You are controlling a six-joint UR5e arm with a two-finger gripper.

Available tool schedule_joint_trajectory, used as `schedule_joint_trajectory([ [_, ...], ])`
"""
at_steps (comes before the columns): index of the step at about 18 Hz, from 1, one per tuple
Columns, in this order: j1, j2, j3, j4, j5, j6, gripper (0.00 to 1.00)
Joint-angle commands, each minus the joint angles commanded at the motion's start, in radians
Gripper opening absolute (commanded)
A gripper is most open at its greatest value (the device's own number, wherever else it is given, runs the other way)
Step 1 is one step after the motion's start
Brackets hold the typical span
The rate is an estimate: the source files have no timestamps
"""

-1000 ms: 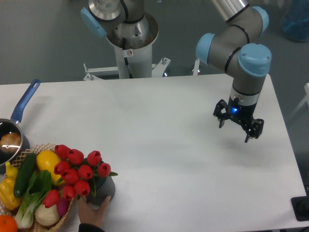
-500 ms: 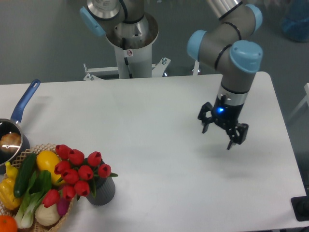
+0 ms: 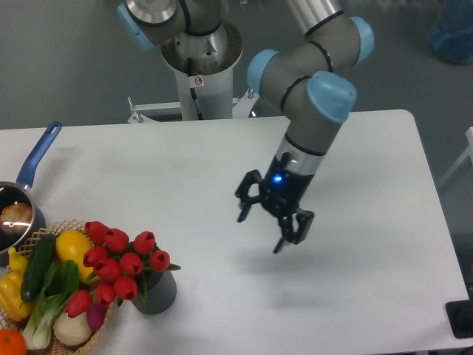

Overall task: Pick up the flowers from the vase
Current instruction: 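Move the open gripper toward the red tulip stems above the vase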

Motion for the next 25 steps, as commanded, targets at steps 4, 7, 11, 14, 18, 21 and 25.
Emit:
schedule_joint_trajectory([
  [4,-0.003,-0.009,0.0,0.0,-0.16,-0.072,1.0],
  [7,-0.021,-0.032,0.002,0.0,-0.27,-0.074,1.0],
  [11,-0.043,-0.077,0.018,0.006,-0.344,-0.065,1.0],
  [14,-0.057,-0.1,0.028,0.006,-0.378,-0.068,1.0],
  [18,-0.084,-0.121,0.037,0.008,-0.381,-0.066,1.0],
  [21,-0.095,-0.144,0.04,0.012,-0.431,-0.062,1.0],
  [25,-0.115,-0.152,0.041,0.012,-0.461,-0.062,1.0],
])
